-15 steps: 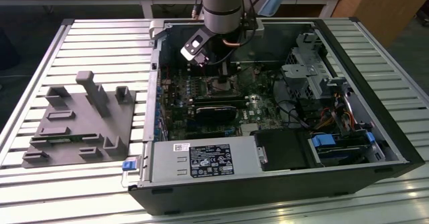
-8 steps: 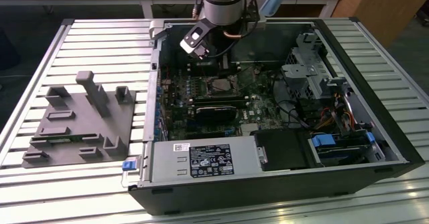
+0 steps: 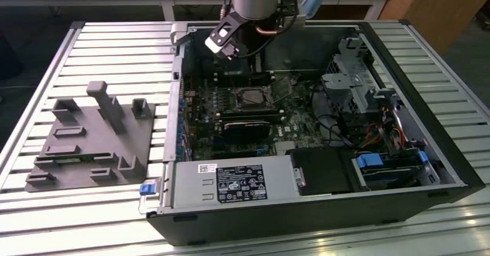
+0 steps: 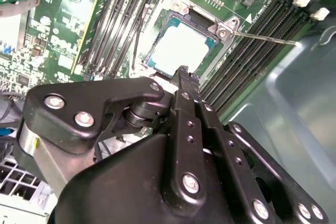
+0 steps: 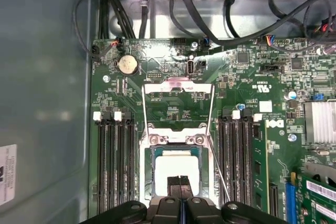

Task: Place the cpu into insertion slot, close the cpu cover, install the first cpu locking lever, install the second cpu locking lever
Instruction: 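Place the cpu into insertion slot, then close the cpu cover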

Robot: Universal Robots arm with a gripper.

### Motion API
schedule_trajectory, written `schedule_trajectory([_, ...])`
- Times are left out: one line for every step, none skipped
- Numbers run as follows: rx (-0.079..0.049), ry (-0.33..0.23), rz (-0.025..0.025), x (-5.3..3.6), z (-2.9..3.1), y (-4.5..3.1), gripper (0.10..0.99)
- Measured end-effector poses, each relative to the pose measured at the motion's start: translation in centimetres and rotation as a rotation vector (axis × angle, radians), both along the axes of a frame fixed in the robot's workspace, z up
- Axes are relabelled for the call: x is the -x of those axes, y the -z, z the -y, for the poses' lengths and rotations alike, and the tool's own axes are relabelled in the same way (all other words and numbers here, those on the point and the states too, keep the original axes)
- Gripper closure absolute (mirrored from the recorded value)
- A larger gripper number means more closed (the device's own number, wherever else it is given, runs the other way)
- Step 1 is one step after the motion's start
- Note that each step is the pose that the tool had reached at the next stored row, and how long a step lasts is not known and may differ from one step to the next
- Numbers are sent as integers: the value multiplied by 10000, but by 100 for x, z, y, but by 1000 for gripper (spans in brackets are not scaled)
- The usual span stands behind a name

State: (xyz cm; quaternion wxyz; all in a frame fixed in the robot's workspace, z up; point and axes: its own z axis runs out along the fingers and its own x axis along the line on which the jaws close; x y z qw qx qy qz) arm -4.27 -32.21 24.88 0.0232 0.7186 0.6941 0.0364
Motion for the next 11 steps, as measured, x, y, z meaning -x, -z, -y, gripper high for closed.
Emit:
schedule_trajectory([-1,0,1,0,0,-4,980])
schedule_trajectory([-2,0,1,0,0,-4,980])
schedule_trajectory([-3,0,2,0,0,-4,980])
schedule_trajectory([-2,0,1,0,0,-4,980])
schedule_trajectory([-1,0,1,0,0,-4,980])
schedule_trajectory([-1,0,1,0,0,-5,980])
schedule_trajectory([-1,0,0,0,0,-5,980])
schedule_trajectory([0,0,1,0,0,-5,980])
schedule_trajectory([0,0,0,0,0,-6,980])
schedule_trajectory([-1,0,0,0,0,-6,980])
schedule_trajectory([0,0,0,0,0,-6,980])
